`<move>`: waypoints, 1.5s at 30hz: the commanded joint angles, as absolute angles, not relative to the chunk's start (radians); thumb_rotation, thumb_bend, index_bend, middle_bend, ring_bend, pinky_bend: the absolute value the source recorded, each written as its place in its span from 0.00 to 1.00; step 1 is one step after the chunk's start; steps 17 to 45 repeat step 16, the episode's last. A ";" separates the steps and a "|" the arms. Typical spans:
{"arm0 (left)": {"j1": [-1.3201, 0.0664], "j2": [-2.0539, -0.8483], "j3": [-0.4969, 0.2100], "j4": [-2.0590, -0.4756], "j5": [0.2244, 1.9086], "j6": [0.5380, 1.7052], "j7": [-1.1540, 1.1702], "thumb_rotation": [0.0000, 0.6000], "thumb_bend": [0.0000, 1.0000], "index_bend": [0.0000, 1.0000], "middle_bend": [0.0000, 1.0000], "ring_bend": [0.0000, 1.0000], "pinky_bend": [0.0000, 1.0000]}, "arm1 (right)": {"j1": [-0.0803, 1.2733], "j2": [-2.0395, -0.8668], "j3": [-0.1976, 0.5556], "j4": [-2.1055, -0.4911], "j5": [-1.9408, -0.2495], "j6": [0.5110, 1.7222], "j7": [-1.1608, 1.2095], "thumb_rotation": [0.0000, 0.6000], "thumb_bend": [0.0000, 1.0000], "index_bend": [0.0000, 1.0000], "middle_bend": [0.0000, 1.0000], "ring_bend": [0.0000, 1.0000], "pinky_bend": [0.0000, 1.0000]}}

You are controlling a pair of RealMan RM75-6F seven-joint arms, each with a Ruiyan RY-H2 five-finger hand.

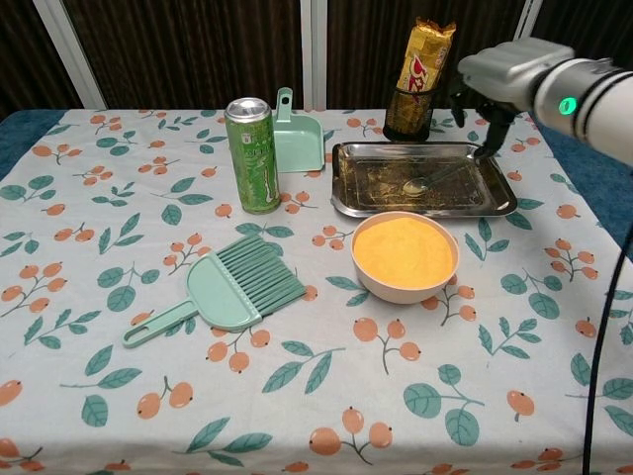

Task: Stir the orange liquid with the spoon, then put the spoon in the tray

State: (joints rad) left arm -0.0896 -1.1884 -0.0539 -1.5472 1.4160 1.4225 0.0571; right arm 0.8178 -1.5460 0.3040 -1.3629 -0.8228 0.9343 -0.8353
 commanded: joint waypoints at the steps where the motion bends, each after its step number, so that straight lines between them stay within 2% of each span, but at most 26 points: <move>1: -0.097 -1.191 -0.057 -1.543 1.418 1.415 0.056 1.00 0.00 0.16 0.16 0.12 0.18 | 0.606 -1.302 0.198 -1.633 -1.026 1.114 -0.622 1.00 0.16 0.43 0.48 0.45 0.44; 6: -0.115 -1.200 -0.067 -1.532 1.418 1.403 0.054 1.00 0.00 0.16 0.16 0.12 0.18 | 0.455 -1.185 0.086 -1.698 -1.272 1.254 -0.398 1.00 0.16 0.20 0.17 0.09 0.15; 9: -0.119 -1.211 -0.078 -1.524 1.408 1.410 0.076 1.00 0.00 0.16 0.16 0.12 0.18 | 0.375 -1.175 0.034 -1.671 -1.393 1.370 -0.312 1.00 0.16 0.08 0.08 0.01 0.06; 11: -0.120 -1.218 -0.084 -1.526 1.402 1.419 0.088 1.00 0.00 0.16 0.16 0.12 0.18 | 0.331 -1.185 0.011 -1.650 -1.445 1.437 -0.267 1.00 0.16 0.03 0.05 0.00 0.02; 16: -0.121 -1.235 -0.094 -1.531 1.396 1.440 0.139 1.00 0.00 0.16 0.16 0.12 0.18 | 0.238 -1.211 -0.036 -1.605 -1.548 1.565 -0.187 1.00 0.16 0.01 0.05 0.00 0.00; 45: -0.121 -1.235 -0.094 -1.531 1.396 1.440 0.139 1.00 0.00 0.16 0.16 0.12 0.18 | 0.238 -1.211 -0.036 -1.605 -1.548 1.565 -0.187 1.00 0.16 0.01 0.05 0.00 0.00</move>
